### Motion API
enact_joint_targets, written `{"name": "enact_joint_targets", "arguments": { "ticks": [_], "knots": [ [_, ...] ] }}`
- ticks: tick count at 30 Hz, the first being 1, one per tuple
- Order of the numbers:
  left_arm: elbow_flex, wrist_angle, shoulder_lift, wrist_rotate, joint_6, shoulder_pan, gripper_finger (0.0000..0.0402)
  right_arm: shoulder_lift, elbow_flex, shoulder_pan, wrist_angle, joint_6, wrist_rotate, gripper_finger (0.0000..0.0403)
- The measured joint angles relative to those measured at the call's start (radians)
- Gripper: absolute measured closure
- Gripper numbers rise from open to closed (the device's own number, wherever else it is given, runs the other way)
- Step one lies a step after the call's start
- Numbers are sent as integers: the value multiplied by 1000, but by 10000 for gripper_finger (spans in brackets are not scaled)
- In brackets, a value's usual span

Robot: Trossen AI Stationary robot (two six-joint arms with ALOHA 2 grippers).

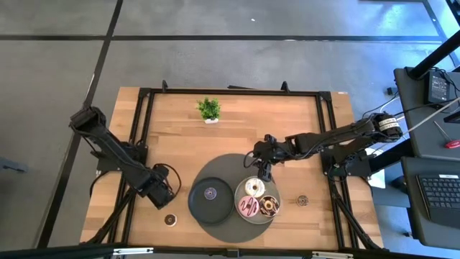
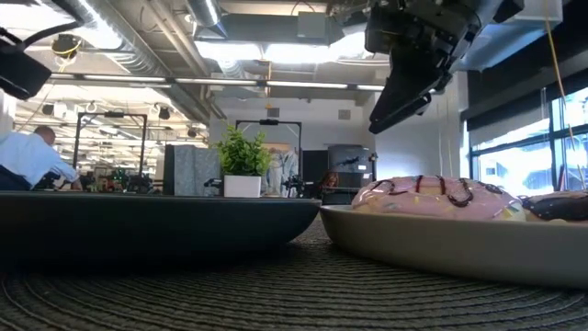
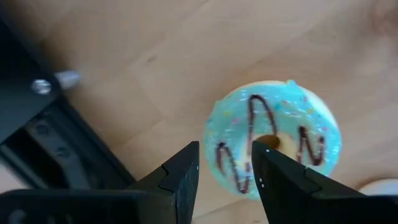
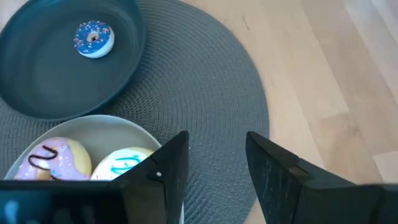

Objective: Pick & Place donuts
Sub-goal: Put the large blue donut on the gray plate

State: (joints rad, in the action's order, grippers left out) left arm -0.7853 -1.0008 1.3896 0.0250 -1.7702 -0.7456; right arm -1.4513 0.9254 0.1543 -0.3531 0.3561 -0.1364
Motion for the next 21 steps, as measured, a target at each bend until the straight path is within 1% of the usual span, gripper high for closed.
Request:
{"name": "enact_joint_targets", "arguments": {
  "ticks": [5,10,17,21],
  "knots": [
    [0,77,31,-4,3,1,260,0,0,0,-1,1,16,242],
    [0,85,42,-6,15,1,258,0,0,0,-2,1,18,242],
    [1,73,42,-6,-28,1,257,0,0,0,-2,1,18,242],
    [38,69,42,7,-105,1,258,0,0,0,-2,-1,18,242]
  ]
}}
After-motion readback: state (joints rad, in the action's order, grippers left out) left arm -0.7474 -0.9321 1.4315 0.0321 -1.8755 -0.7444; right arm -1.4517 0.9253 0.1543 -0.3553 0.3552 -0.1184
